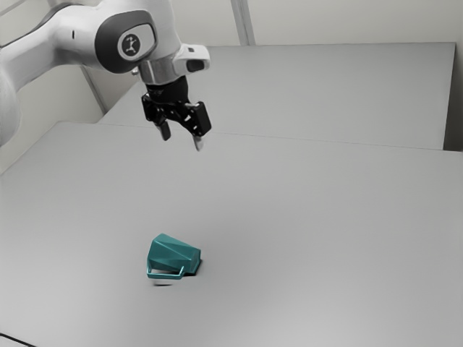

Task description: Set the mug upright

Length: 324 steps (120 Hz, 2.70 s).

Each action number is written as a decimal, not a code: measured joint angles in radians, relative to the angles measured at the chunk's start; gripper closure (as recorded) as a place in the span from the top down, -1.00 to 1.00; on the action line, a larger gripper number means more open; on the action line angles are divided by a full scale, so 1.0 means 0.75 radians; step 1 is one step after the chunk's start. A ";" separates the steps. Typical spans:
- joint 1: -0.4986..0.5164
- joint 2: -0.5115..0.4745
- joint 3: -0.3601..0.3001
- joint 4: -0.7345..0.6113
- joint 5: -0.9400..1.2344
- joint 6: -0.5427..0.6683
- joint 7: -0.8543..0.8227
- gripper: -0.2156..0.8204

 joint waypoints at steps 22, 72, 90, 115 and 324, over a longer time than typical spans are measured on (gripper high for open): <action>0.190 -0.098 0.000 -0.268 -0.109 0.098 -0.003 0.58; 0.497 -0.161 0.006 -0.638 -0.456 0.310 0.329 0.58; 0.585 -0.162 0.006 -0.747 -0.603 0.353 0.524 0.58; 0.669 -0.135 0.006 -0.868 -0.775 0.380 0.767 0.58; 0.750 -0.070 -0.112 -0.979 -1.186 0.434 1.482 -0.92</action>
